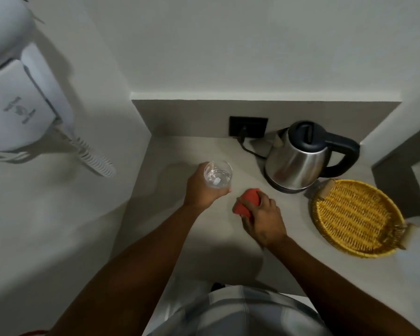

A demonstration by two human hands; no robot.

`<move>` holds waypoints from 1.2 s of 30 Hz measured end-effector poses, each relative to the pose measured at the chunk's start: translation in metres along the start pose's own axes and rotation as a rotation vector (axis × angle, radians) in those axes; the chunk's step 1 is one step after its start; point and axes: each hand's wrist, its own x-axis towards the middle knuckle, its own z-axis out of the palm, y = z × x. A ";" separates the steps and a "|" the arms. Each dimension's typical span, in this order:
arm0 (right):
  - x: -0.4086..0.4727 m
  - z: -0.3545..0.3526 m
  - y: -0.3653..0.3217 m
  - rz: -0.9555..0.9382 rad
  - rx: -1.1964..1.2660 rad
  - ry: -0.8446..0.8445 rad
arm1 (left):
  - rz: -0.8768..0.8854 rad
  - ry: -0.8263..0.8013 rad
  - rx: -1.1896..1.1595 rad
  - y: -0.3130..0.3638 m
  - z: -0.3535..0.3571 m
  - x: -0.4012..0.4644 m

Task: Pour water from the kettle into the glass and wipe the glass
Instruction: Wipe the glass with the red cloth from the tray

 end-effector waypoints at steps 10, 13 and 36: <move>-0.059 -0.058 0.032 0.142 0.408 0.512 | -0.052 0.020 0.002 -0.017 0.029 -0.003; -0.079 -0.078 0.067 0.333 0.356 0.658 | -0.054 0.012 0.001 -0.015 0.032 -0.006; -0.050 -0.082 0.101 0.576 0.159 0.353 | 0.016 -0.067 0.008 -0.013 0.017 -0.022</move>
